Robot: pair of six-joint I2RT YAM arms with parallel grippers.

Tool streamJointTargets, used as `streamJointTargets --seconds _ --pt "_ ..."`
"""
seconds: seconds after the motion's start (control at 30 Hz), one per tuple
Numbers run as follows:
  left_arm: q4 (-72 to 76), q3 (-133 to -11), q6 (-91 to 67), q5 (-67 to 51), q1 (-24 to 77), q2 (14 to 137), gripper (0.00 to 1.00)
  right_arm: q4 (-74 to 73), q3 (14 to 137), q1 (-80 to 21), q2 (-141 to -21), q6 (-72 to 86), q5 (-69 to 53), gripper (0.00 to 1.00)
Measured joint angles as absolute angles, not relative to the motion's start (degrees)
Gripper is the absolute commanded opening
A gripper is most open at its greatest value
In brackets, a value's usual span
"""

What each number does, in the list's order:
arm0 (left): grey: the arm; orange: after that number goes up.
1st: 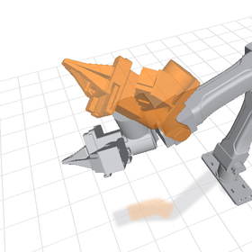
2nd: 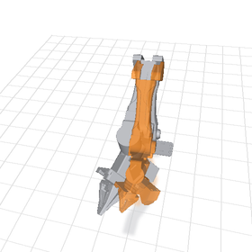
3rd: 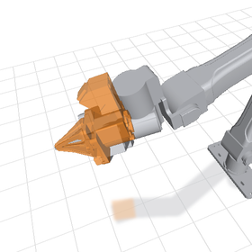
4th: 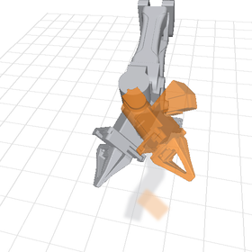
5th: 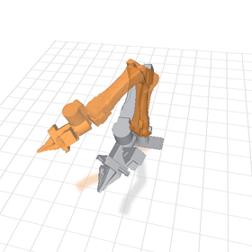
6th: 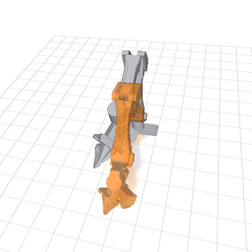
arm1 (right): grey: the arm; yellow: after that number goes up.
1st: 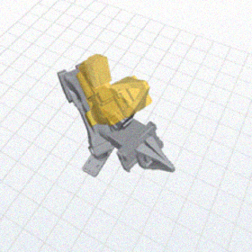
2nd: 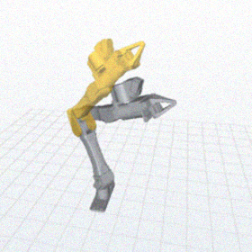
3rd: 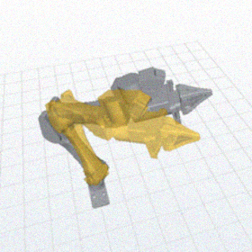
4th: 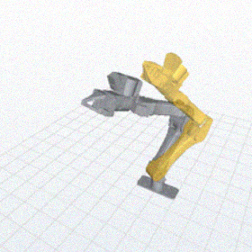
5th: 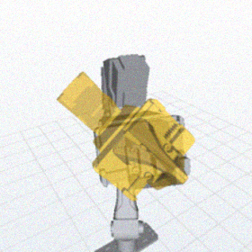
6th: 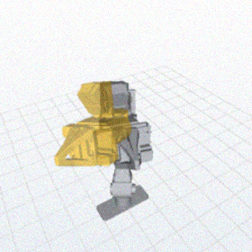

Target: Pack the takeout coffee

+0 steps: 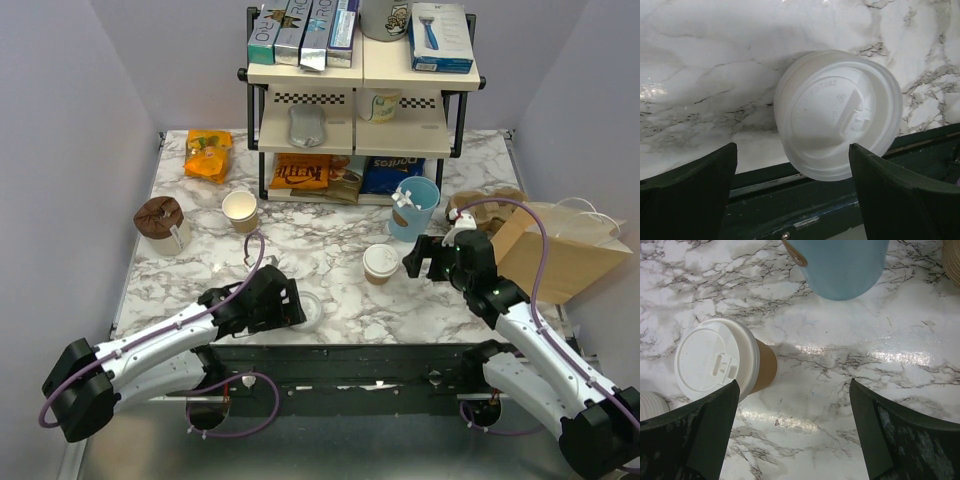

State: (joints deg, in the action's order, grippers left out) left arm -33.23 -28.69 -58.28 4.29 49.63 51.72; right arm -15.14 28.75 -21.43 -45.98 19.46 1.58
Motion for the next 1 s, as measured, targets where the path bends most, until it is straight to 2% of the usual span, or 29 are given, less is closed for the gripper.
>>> streamJointTargets --seconds 0.23,0.3,0.47,0.67,1.0 --pt "-26.28 -26.28 -62.78 6.76 50.13 55.09 0.90 -15.14 28.75 -21.43 -46.11 19.51 1.48 0.99" --pt "-23.20 -26.11 -63.51 7.73 50.11 56.05 0.85 -15.14 28.75 -21.43 -46.11 19.51 1.41 0.99" --pt "-17.76 -27.24 -63.92 10.44 50.11 61.87 0.85 -15.14 28.75 -21.43 -46.11 19.53 1.21 0.99" --pt "-14.17 -34.81 -61.01 13.69 49.12 72.18 0.83 -15.14 28.75 -21.43 -46.06 19.62 0.05 0.99" --pt "-8.69 -46.37 -54.15 14.26 38.89 87.66 0.84 -15.14 28.75 -21.50 -47.03 19.40 -7.70 0.95"
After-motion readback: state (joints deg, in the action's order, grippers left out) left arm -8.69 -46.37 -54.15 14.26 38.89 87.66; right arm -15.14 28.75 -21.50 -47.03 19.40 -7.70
